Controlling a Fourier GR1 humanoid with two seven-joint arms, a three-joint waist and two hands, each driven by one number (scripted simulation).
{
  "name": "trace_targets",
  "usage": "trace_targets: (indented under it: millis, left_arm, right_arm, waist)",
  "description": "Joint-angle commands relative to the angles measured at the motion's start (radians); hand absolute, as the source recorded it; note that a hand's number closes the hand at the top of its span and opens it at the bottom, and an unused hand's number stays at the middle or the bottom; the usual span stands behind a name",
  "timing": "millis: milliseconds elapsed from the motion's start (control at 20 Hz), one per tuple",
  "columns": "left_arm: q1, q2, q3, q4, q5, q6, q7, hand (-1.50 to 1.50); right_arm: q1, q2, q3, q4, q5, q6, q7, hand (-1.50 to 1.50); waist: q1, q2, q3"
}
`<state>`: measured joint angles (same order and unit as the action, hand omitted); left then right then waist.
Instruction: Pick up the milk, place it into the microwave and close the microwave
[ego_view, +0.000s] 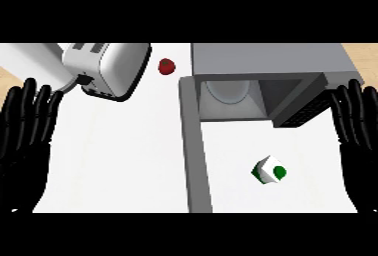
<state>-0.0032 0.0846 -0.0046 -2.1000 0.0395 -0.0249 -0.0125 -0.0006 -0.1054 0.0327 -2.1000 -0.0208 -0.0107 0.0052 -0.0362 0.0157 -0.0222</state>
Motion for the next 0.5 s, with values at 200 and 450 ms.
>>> trace_targets:
  millis: [200, 450]
  left_arm:
    - [-0.076, 0.059, 0.051, -0.001, 0.012, -0.017, 0.087, -1.50]
    - [0.081, -0.076, -0.064, 0.041, 0.026, 0.018, 0.091, -1.50]
  right_arm:
    - [0.225, -0.044, 0.050, -0.126, -0.061, 0.165, -0.119, -1.50]
    - [0.430, -0.099, 0.035, -0.123, -0.230, 0.317, -0.136, -1.50]
  waist:
    - [0.022, -0.019, 0.023]
    - [0.013, -0.020, 0.024]
